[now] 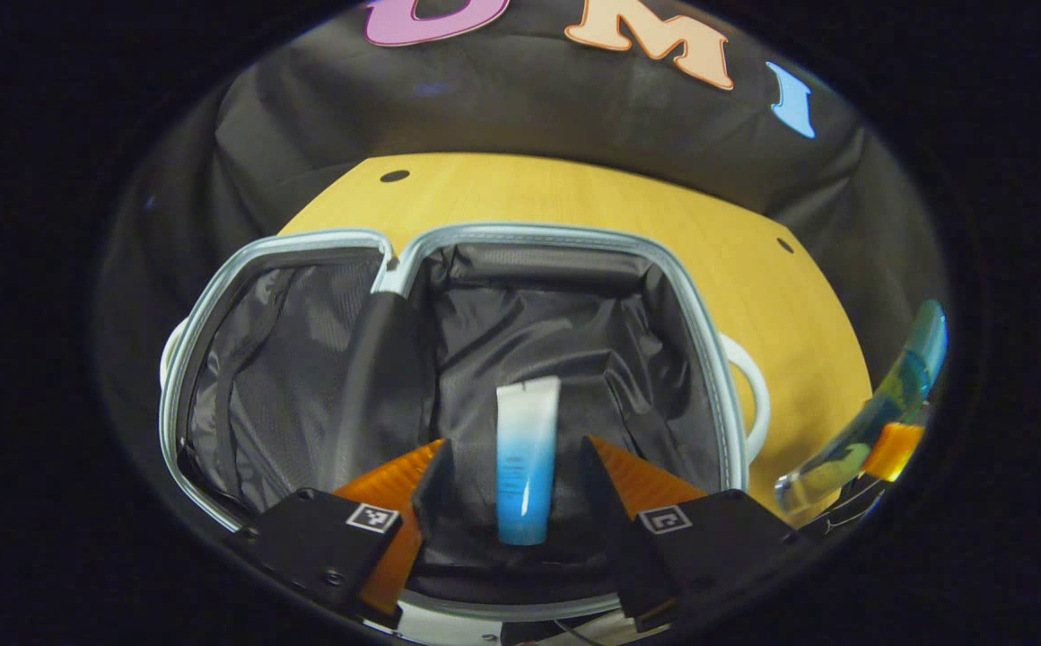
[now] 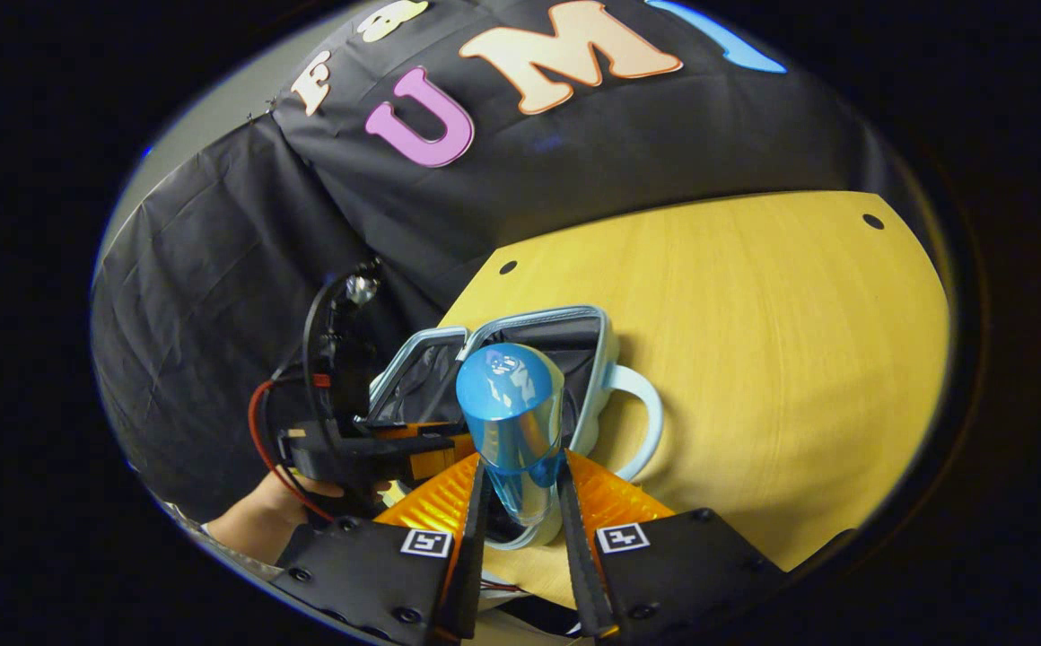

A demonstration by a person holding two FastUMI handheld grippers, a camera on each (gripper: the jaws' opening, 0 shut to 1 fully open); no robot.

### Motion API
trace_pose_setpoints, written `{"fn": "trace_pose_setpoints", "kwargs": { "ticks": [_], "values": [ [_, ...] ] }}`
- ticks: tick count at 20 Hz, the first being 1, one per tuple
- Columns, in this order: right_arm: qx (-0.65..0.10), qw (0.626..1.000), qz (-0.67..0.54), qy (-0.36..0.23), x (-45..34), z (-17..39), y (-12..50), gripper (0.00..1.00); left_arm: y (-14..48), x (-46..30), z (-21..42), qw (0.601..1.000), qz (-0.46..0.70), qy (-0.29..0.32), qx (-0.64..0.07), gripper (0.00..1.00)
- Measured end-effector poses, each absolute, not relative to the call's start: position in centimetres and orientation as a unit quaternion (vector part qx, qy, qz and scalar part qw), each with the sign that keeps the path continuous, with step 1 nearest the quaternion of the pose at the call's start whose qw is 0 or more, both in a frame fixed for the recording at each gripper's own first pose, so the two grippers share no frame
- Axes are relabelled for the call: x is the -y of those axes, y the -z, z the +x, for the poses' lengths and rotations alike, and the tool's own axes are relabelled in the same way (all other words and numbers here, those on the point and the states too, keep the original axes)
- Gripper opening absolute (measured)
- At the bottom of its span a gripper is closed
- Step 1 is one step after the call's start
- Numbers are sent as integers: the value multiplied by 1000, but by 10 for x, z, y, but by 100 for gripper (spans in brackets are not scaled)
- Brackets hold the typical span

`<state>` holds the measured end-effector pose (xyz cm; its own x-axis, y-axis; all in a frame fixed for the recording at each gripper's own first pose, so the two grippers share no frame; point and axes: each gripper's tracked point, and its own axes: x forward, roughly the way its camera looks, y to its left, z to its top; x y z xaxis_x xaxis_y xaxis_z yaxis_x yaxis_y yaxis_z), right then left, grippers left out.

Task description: First open the suitcase, pack the skin care products into it, and then close the suitcase.

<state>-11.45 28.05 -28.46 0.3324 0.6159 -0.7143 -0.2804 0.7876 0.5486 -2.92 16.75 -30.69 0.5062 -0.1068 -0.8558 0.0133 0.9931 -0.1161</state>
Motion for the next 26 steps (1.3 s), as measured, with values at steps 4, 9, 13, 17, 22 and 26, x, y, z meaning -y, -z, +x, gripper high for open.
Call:
{"fn": "trace_pose_setpoints", "kwargs": {
  "ticks": [4, 9, 13, 17, 22, 26],
  "values": [
    [-556, 767, 168, -272, -310, -129, 322, 44, 277, -198, -14, 884, -73, 28, -460, 81],
    [-602, 740, 158, -255, -327, -144, 353, 41, 263, -275, -14, 894, -93, -24, -438, 84],
    [-607, 745, 148, -232, -338, -138, 366, 40, 265, -341, -21, 891, -118, -77, -431, 82],
    [-568, 763, 207, -228, -353, -111, 340, 75, 257, -402, -24, 891, -140, -122, -414, 86],
    [-500, 819, 203, -195, -334, -61, 317, 88, 258, -480, -18, 890, -137, -176, -398, 82],
    [-452, 857, 190, -161, -313, -39, 298, 96, 270, -523, -14, 883, -129, -203, -403, 82]
  ]
}}
